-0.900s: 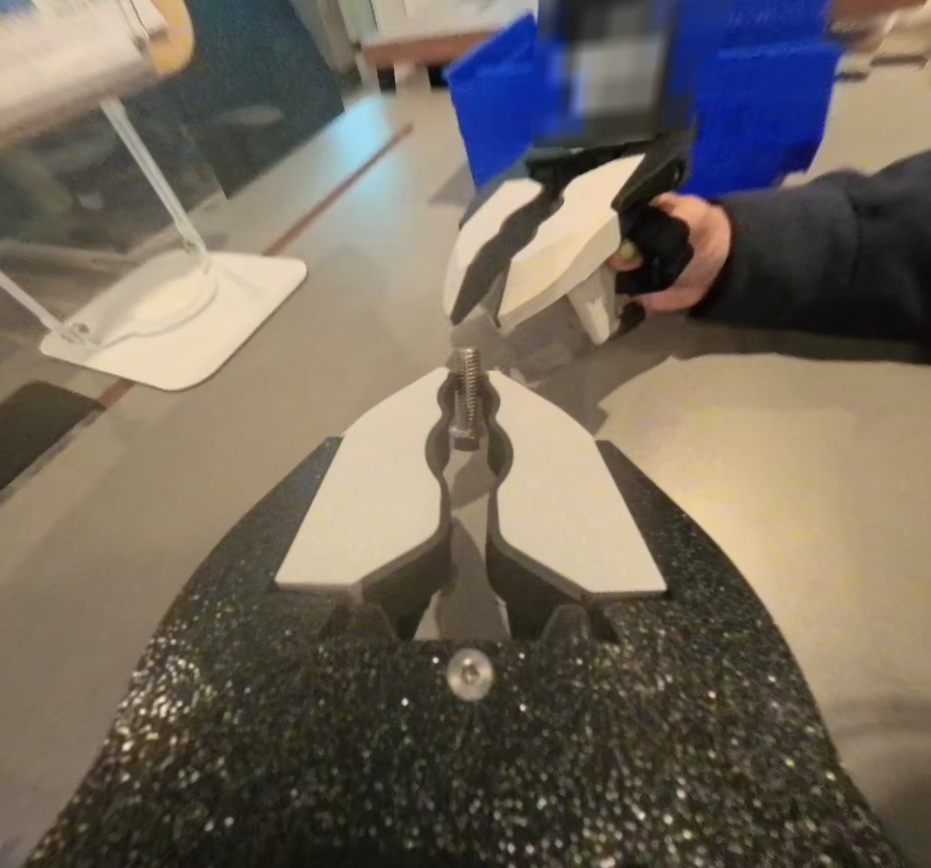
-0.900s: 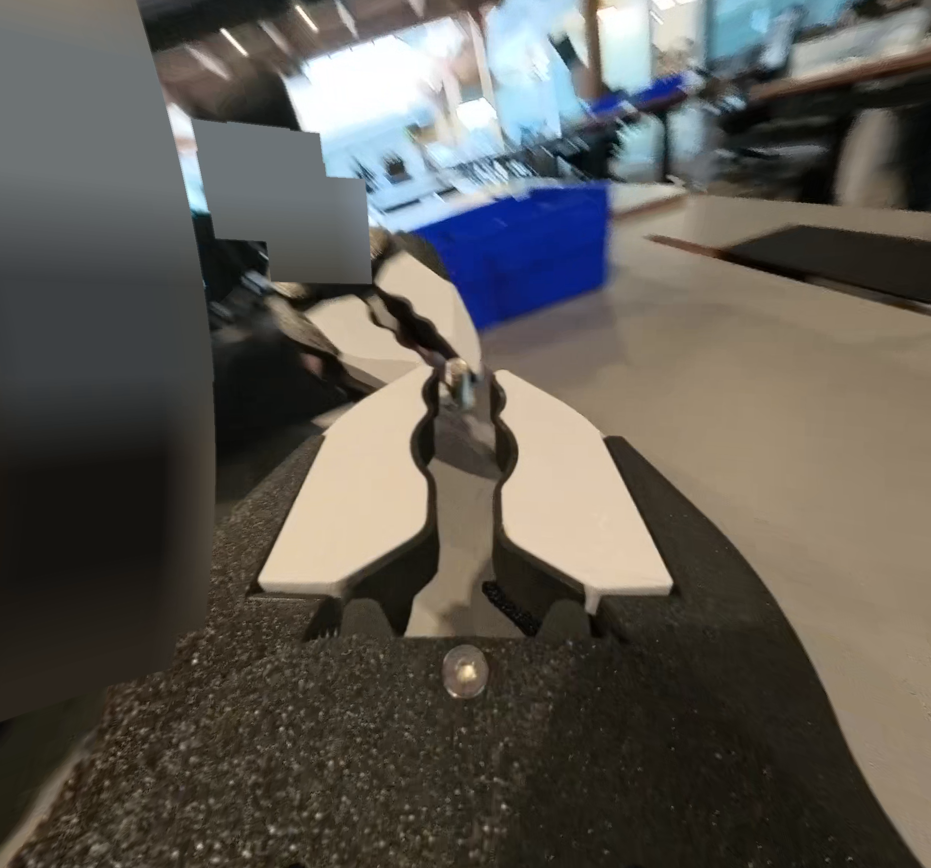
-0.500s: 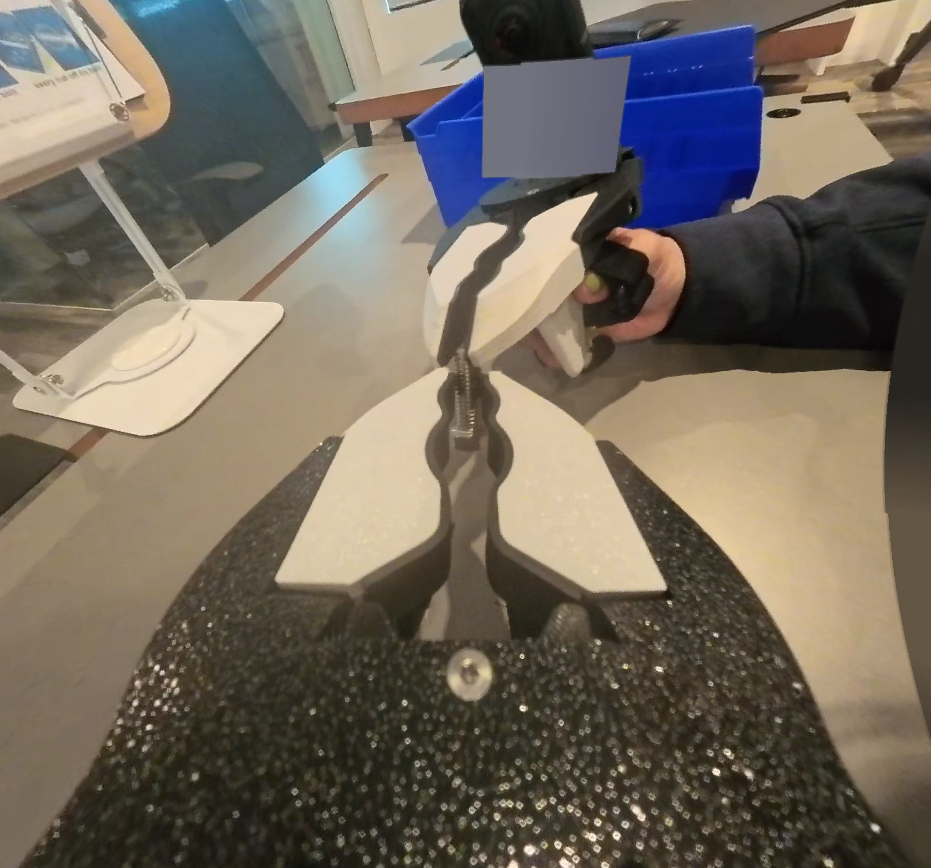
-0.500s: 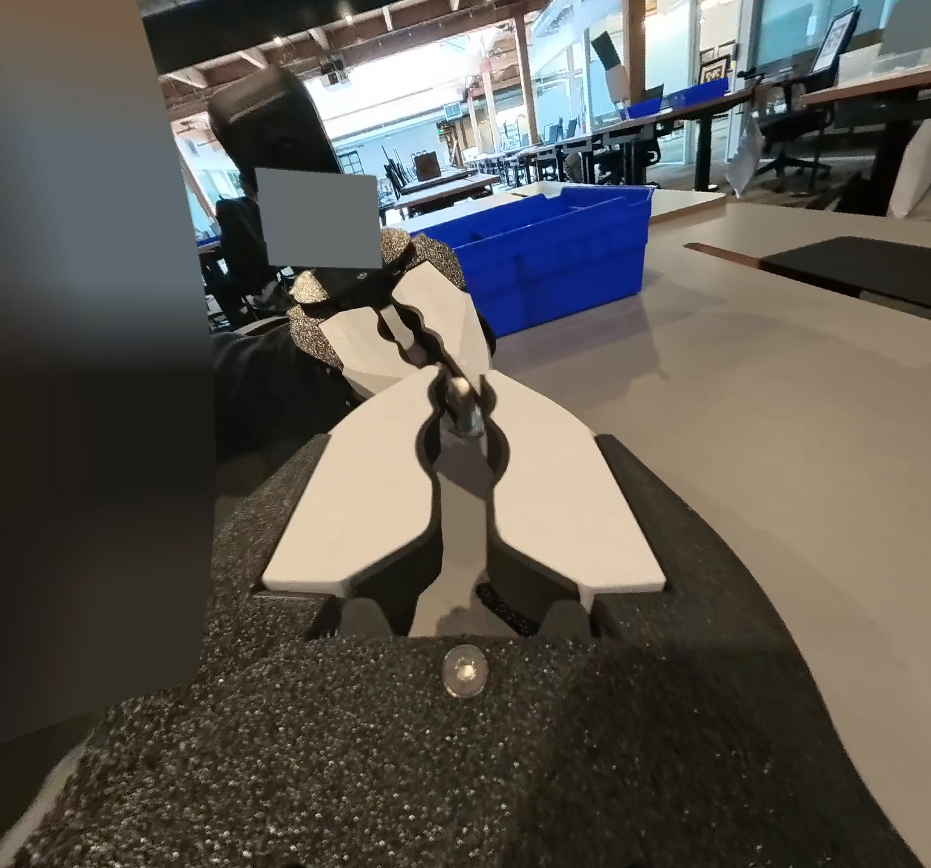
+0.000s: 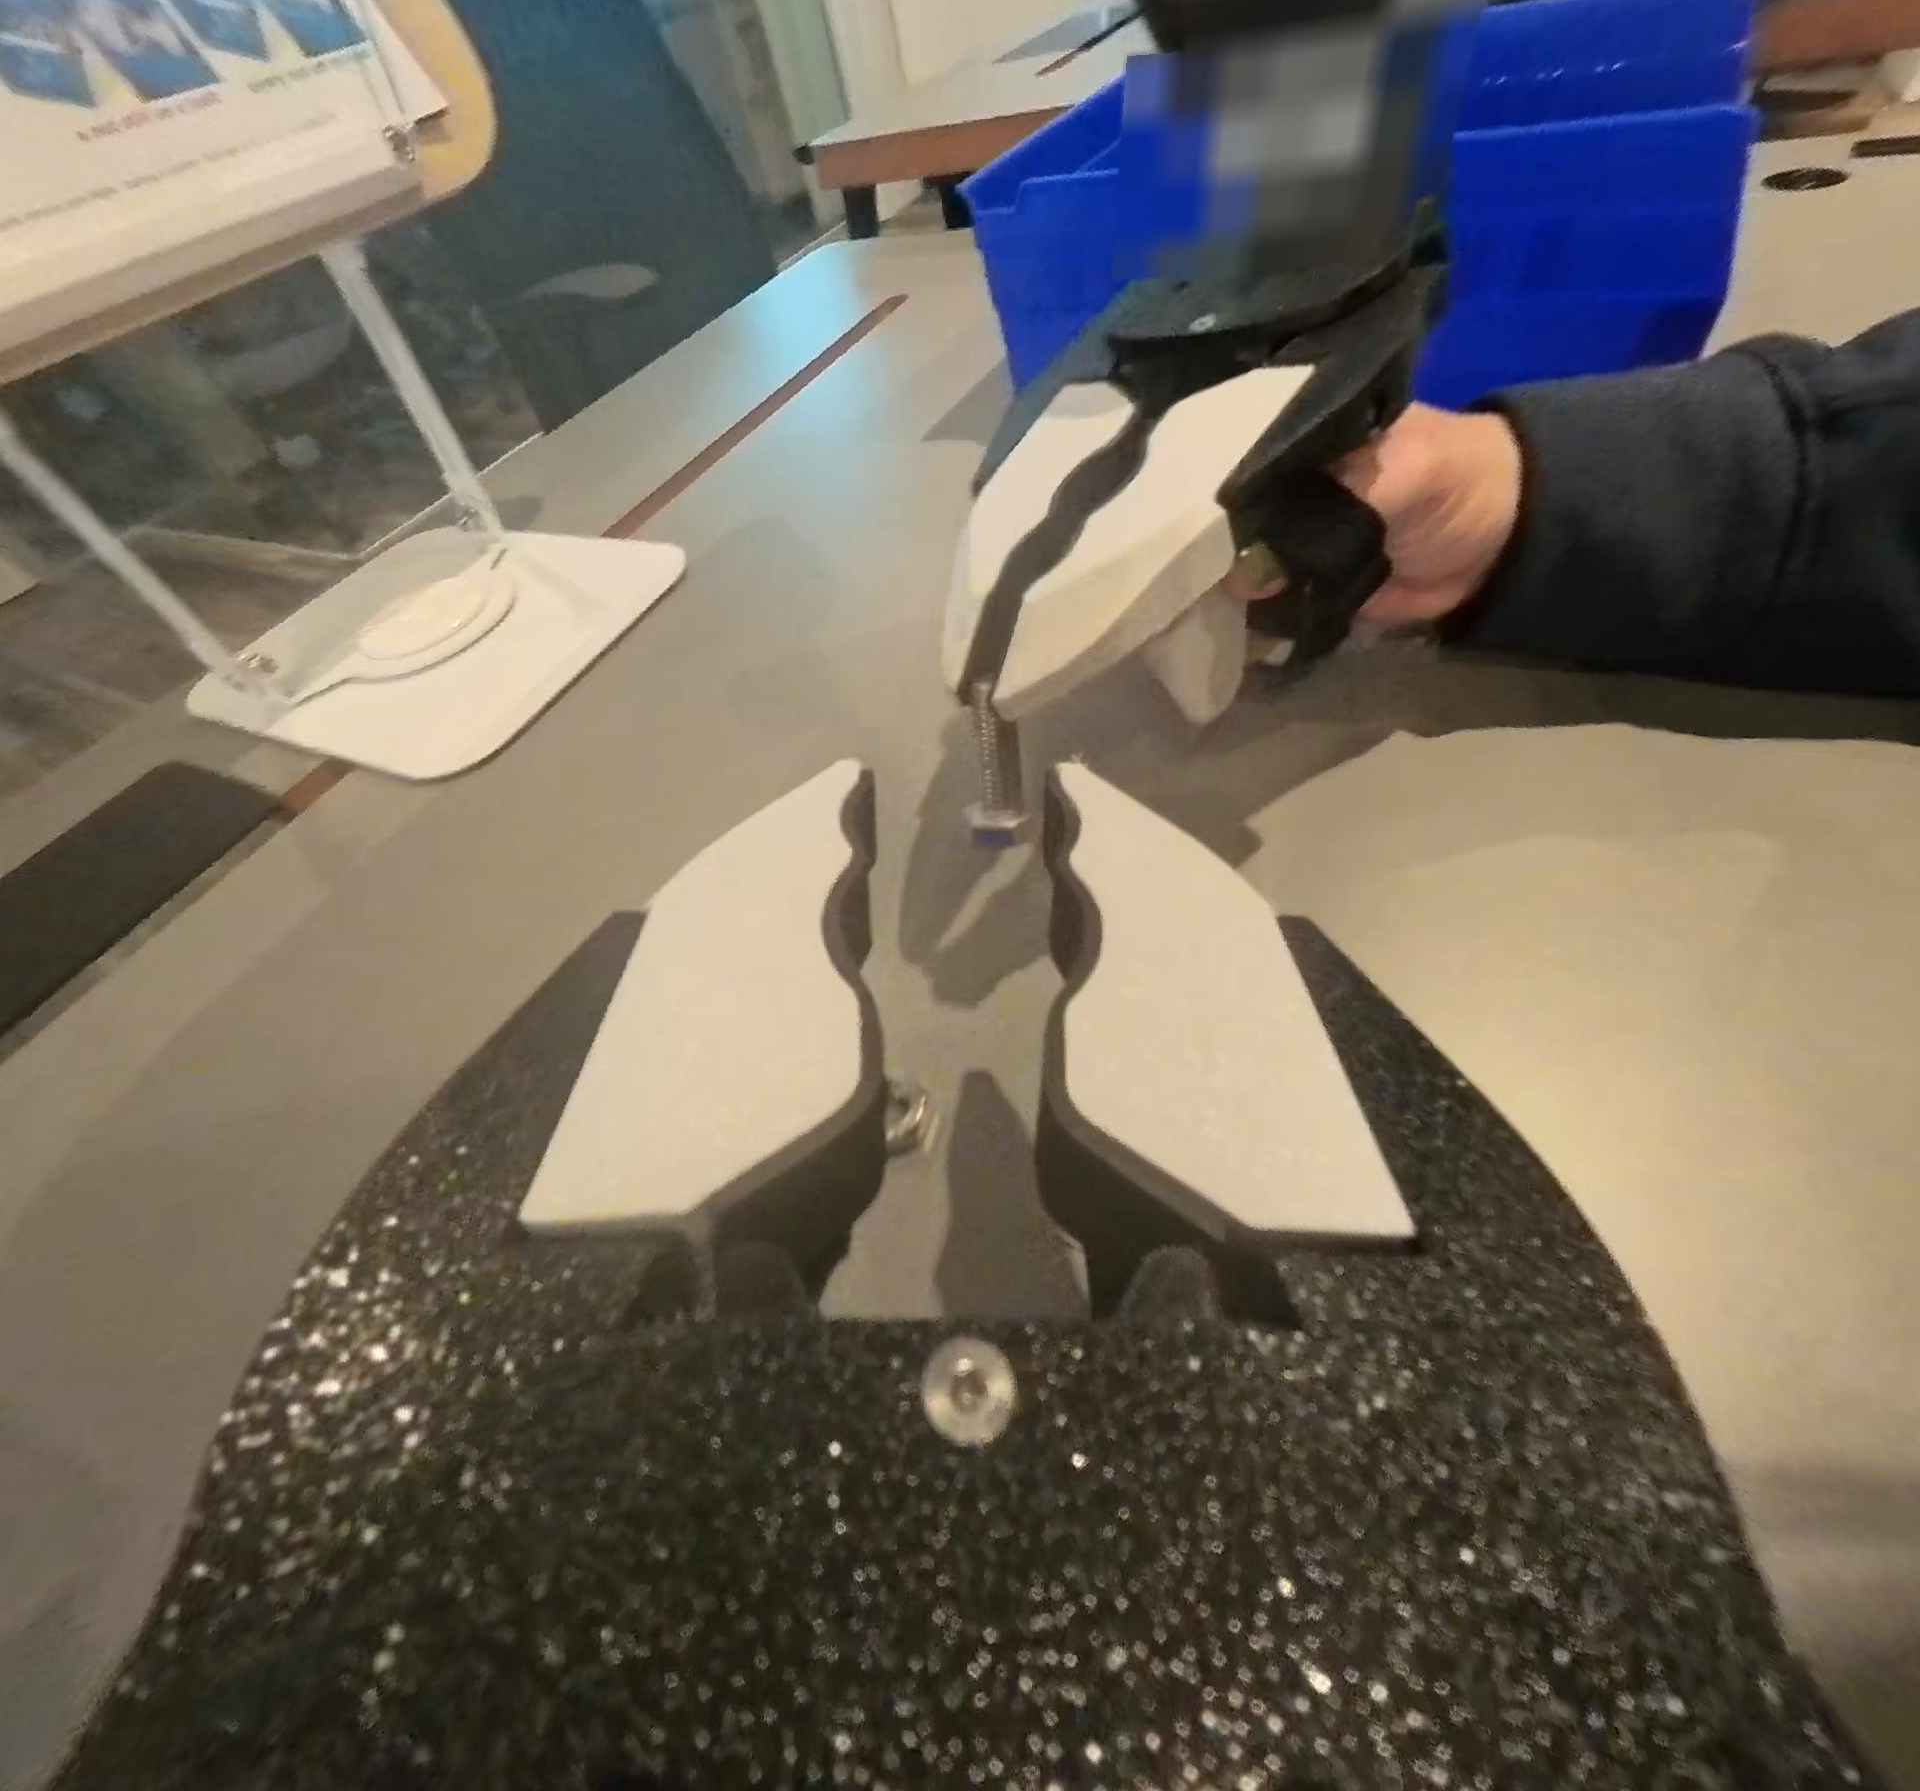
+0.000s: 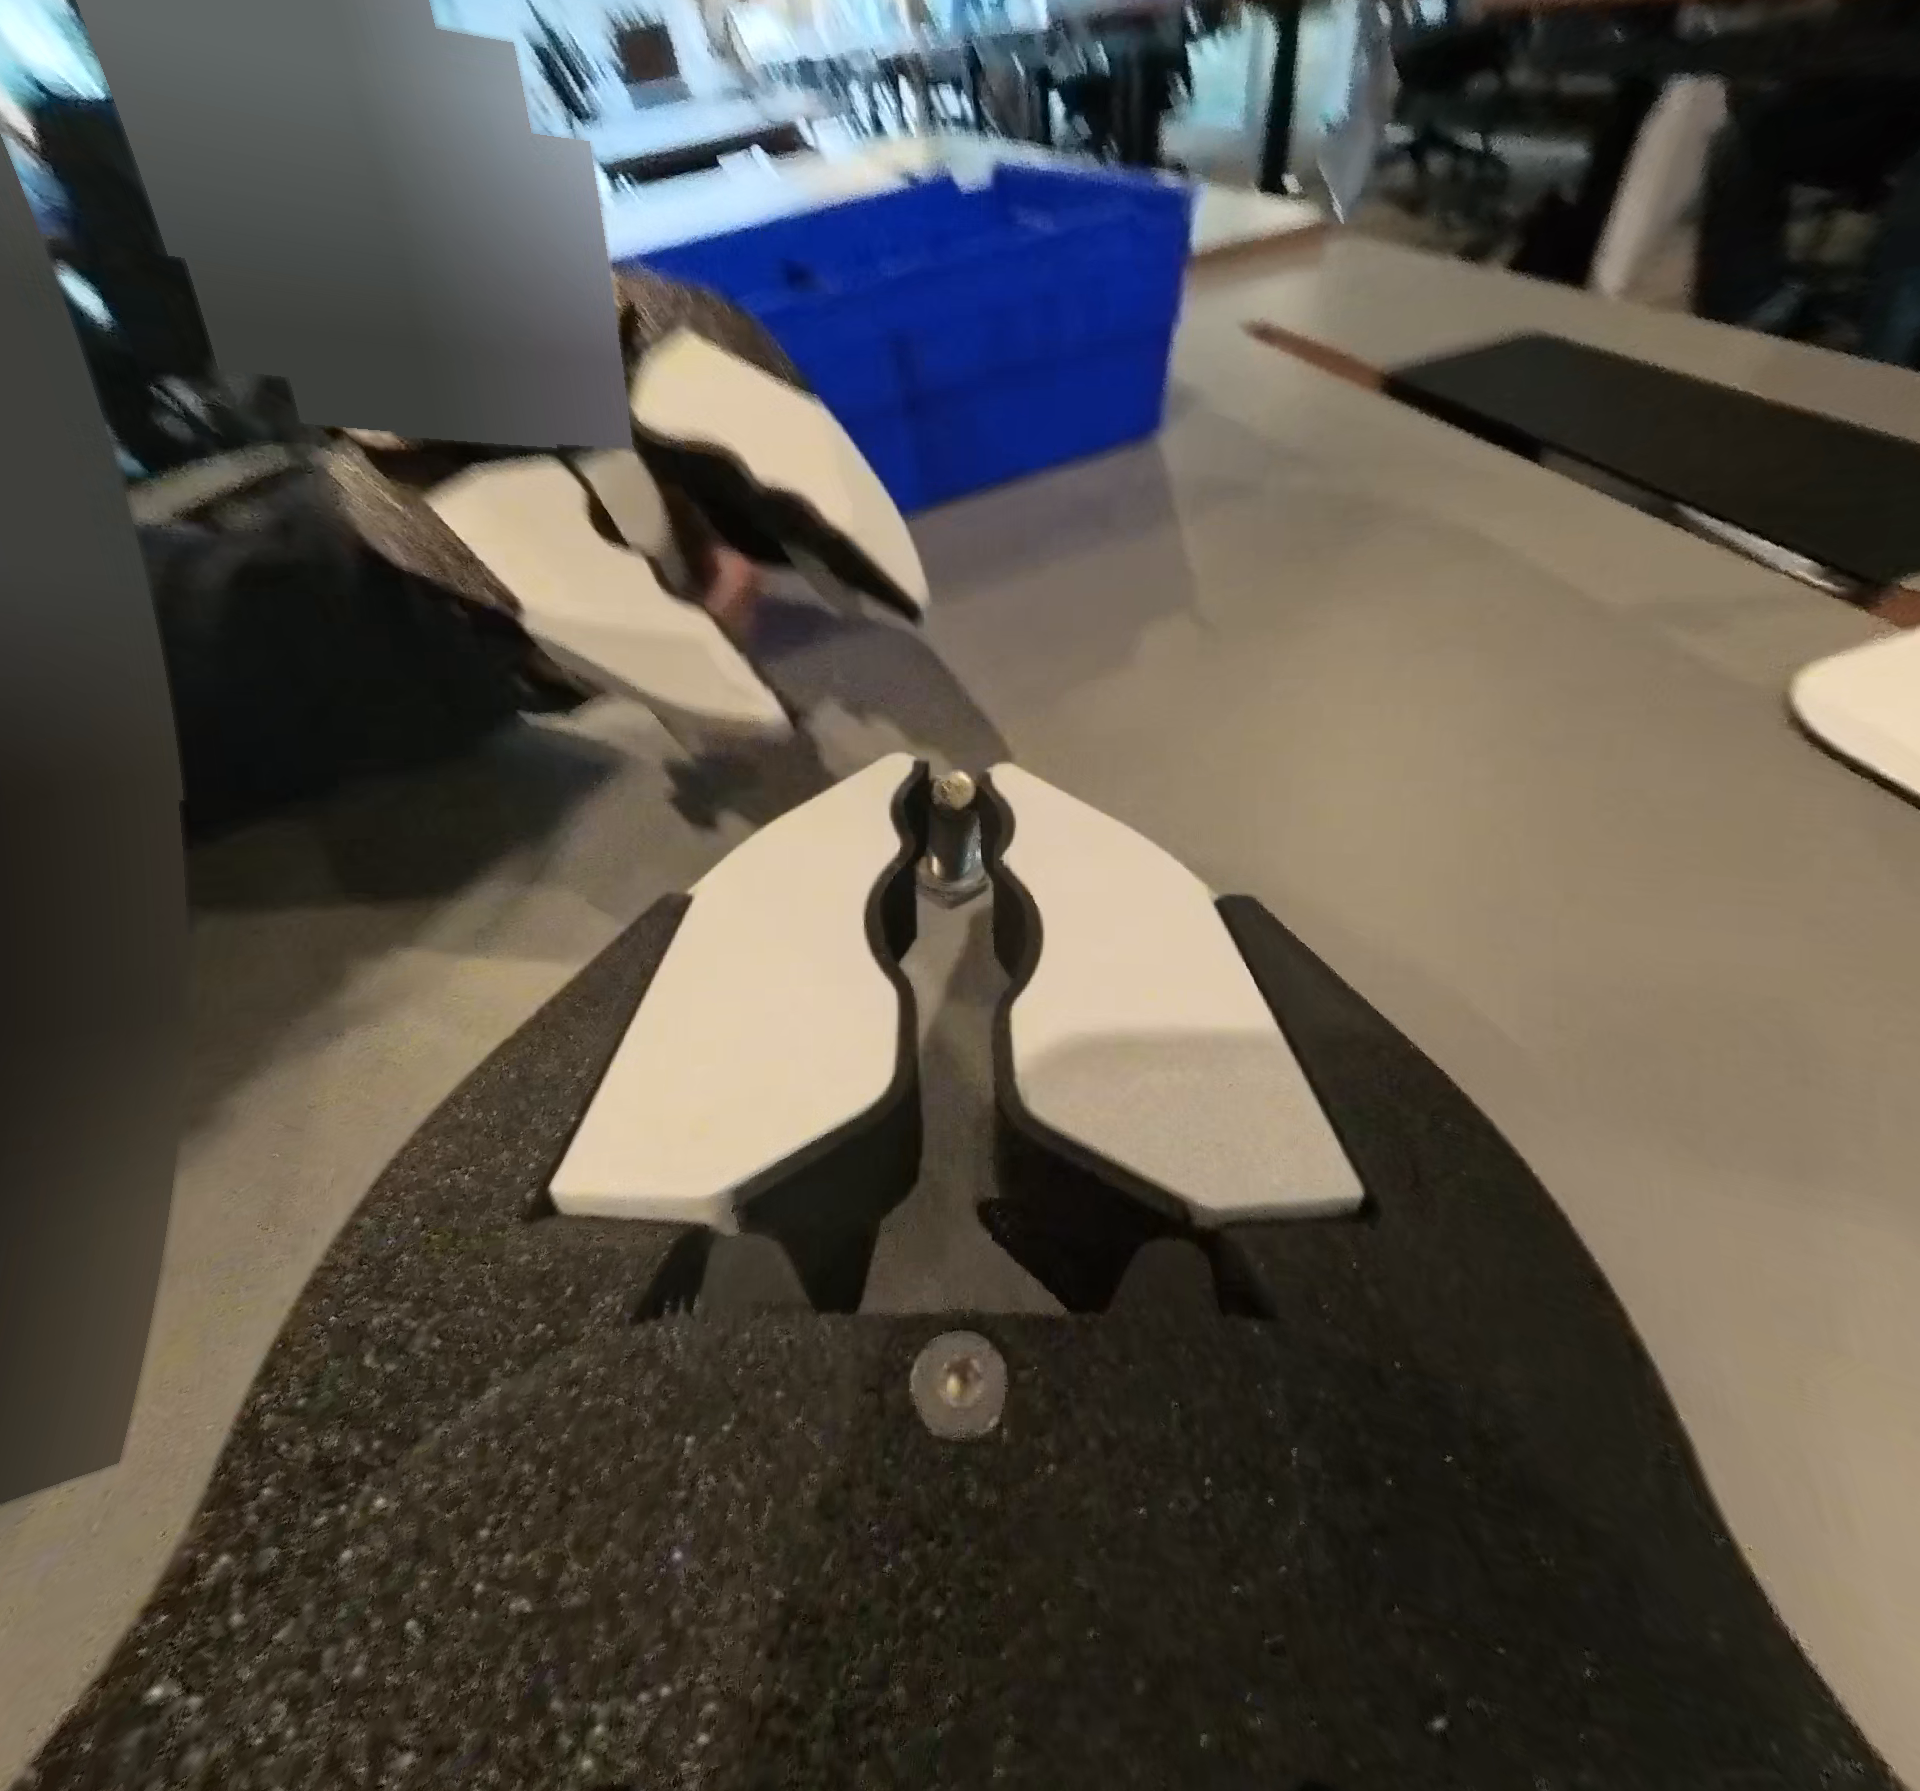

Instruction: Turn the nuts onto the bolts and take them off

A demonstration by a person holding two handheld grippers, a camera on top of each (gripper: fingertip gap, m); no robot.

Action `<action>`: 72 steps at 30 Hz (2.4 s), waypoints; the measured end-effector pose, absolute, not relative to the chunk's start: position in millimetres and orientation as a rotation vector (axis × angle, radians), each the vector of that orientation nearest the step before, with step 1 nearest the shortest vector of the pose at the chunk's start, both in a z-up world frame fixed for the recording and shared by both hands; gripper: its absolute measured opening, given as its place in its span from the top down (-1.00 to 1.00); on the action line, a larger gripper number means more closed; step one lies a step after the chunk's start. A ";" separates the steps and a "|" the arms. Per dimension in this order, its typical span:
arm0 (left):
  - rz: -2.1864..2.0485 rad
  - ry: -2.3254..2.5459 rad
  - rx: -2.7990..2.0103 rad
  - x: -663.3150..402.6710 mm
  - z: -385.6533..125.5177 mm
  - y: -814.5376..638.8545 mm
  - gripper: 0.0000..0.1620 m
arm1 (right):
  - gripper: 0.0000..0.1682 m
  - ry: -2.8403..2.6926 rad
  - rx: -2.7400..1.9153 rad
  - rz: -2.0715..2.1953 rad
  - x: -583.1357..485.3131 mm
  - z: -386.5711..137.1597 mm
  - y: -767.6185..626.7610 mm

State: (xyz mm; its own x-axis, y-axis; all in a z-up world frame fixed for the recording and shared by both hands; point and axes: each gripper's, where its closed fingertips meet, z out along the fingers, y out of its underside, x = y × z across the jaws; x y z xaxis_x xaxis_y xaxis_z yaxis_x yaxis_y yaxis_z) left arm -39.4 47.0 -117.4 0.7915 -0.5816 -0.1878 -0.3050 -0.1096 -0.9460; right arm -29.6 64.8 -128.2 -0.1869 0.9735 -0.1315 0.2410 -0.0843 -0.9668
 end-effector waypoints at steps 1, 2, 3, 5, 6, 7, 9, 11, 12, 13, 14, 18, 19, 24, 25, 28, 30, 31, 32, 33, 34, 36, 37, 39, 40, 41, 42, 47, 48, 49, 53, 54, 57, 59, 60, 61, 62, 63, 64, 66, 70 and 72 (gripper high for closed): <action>-0.248 0.674 -1.717 -46.8 -117.6 46.3 0.62 | 0.90 -1.522 -1.380 1.249 -29.8 -133.9 66.0; -0.221 0.642 -1.721 -55.1 -117.7 45.5 0.63 | 0.90 -1.561 -1.379 1.190 -29.6 -138.5 65.2; -0.193 0.607 -1.723 -63.6 -117.9 44.1 0.66 | 0.90 -1.590 -1.372 1.144 -30.6 -141.8 64.0; -0.162 0.555 -1.730 -75.9 -118.7 41.8 0.67 | 0.90 -1.641 -1.368 1.085 -32.2 -150.1 61.1; -0.147 0.530 -1.736 -81.2 -119.4 41.1 0.67 | 0.90 -1.666 -1.372 1.060 -32.7 -154.7 60.2; -0.127 0.505 -1.741 -86.4 -120.6 41.0 0.67 | 0.90 -1.683 -1.377 1.036 -33.2 -158.3 59.7; -0.066 0.454 -1.766 -97.8 -124.7 41.6 0.72 | 0.90 -1.706 -1.385 0.992 -34.2 -162.6 59.4; 0.006 0.416 -1.794 -108.0 -128.4 43.4 0.73 | 0.90 -1.719 -1.391 0.964 -34.4 -164.7 59.8; 0.032 0.405 -1.803 -111.3 -129.8 44.0 0.74 | 0.89 -1.721 -1.395 0.959 -34.8 -165.9 59.9; 0.044 0.404 -1.810 -112.5 -131.2 44.2 0.74 | 0.89 -1.723 -1.400 0.960 -35.2 -166.9 59.7; 0.048 0.407 -1.818 -112.4 -133.0 44.3 0.74 | 0.89 -1.722 -1.405 0.960 -35.5 -167.8 59.8; 0.027 0.411 -1.850 -109.7 -140.6 45.3 0.71 | 0.89 -1.733 -1.407 0.945 -36.0 -170.1 59.6; 0.018 0.411 -1.857 -109.1 -142.3 45.5 0.69 | 0.89 -1.735 -1.403 0.942 -36.1 -170.0 59.3; -0.038 0.415 -1.902 -105.5 -151.8 46.0 0.63 | 0.89 -1.745 -1.401 0.963 -35.4 -170.0 57.6; -0.054 0.419 -1.913 -104.2 -153.9 45.8 0.62 | 0.87 -1.748 -1.396 0.969 -35.2 -169.7 56.9; -0.107 0.444 -1.961 -98.7 -161.6 44.3 0.60 | 0.80 -1.745 -1.388 0.985 -35.0 -168.1 56.1; -0.121 0.468 -2.006 -96.1 -168.7 43.0 0.61 | 0.77 -1.730 -1.383 1.000 -34.9 -165.7 56.7; -0.127 0.482 -2.034 -94.9 -173.0 42.3 0.63 | 0.75 -1.714 -1.377 1.009 -34.9 -163.4 57.7; -0.133 0.497 -2.066 -93.6 -177.9 41.6 0.65 | 0.74 -1.690 -1.372 1.016 -35.0 -160.7 59.6; -0.143 0.514 -2.101 -91.8 -183.1 40.6 0.65 | 0.74 -1.661 -1.369 1.022 -34.9 -157.6 62.2; -0.164 0.532 -2.134 -88.8 -188.3 39.4 0.69 | 0.73 -1.632 -1.367 1.030 -34.6 -154.6 65.1; -0.201 0.532 -2.156 -84.1 -190.4 40.3 0.69 | 0.73 -1.569 -1.360 1.036 -33.2 -148.2 72.0; -0.200 0.530 -2.159 -83.5 -190.6 41.7 0.69 | 0.73 -1.537 -1.351 1.035 -32.2 -144.7 75.6; -0.188 0.538 -2.174 -82.9 -192.5 44.3 0.69 | 0.71 -1.481 -1.330 1.032 -29.9 -138.0 82.0; -0.196 0.543 -2.185 -81.4 -193.3 45.2 0.70 | 0.70 -1.454 -1.322 1.027 -28.8 -134.9 85.4; -0.198 0.550 -2.200 -80.4 -194.5 46.3 0.69 | 0.70 -1.426 -1.315 1.024 -27.6 -131.8 88.5; -0.193 0.558 -2.218 -80.0 -195.7 47.0 0.69 | 0.70 -1.400 -1.308 1.023 -26.5 -129.0 91.2; -0.143 0.609 -2.316 -80.3 -200.6 48.9 0.65 | 0.70 -1.314 -1.288 1.021 -21.6 -120.2 100.2; -0.145 0.621 -2.329 -79.4 -200.8 48.9 0.67 | 0.71 -1.308 -1.287 1.018 -21.2 -119.9 101.3; -0.152 0.637 -2.339 -77.7 -201.1 48.6 0.73 | 0.71 -1.304 -1.287 1.014 -21.0 -120.1 102.1; -0.118 0.681 -2.360 -78.4 -200.8 49.4 0.76 | 0.71 -1.277 -1.283 0.989 -19.6 -119.0 106.9; -0.093 0.688 -2.360 -80.2 -200.6 50.1 0.77 | 0.72 -1.266 -1.278 0.986 -19.0 -117.8 107.8; -0.031 0.705 -2.335 -80.9 -194.1 51.9 0.78 | 0.72 -1.248 -1.276 0.985 -18.0 -116.6 109.6; -0.052 0.719 -2.278 -71.0 -180.6 53.5 0.78 | 0.73 -1.245 -1.280 0.987 -18.1 -117.1 110.3; -0.070 0.726 -2.245 -64.6 -172.2 54.5 0.78 | 0.73 -1.242 -1.281 0.985 -17.9 -116.7 110.7; -0.093 0.734 -2.214 -57.8 -163.8 55.4 0.78 | 0.73 -1.238 -1.280 0.982 -17.6 -116.4 111.3; -0.119 0.743 -2.189 -51.3 -156.1 56.1 0.78 | 0.73 -1.234 -1.280 0.982 -17.4 -116.2 111.7; -0.141 0.754 -2.171 -45.3 -149.9 56.7 0.78 | 0.73 -1.230 -1.282 0.982 -17.1 -116.1 112.2; -0.158 0.766 -2.163 -40.4 -145.8 57.1 0.77 | 0.73 -1.225 -1.284 0.979 -16.8 -115.9 113.1; -0.180 0.792 -2.168 -32.5 -143.6 58.3 0.77 | 0.74 -1.219 -1.284 0.978 -16.3 -115.4 114.0; -0.192 0.829 -2.195 -23.5 -150.9 62.9 0.77 | 0.74 -1.215 -1.286 0.983 -16.1 -115.2 114.4; -0.202 0.829 -2.204 -20.9 -154.1 65.2 0.77 | 0.75 -1.215 -1.287 0.981 -16.1 -115.3 114.4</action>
State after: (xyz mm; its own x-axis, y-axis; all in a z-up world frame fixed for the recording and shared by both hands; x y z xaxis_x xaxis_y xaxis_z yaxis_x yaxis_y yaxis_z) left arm -20.9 65.2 -154.1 0.7771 -0.6197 -0.1099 -0.5000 -0.5019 -0.7058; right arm -16.1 114.4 -115.3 0.1434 0.9849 0.0966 0.1130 0.0807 -0.9903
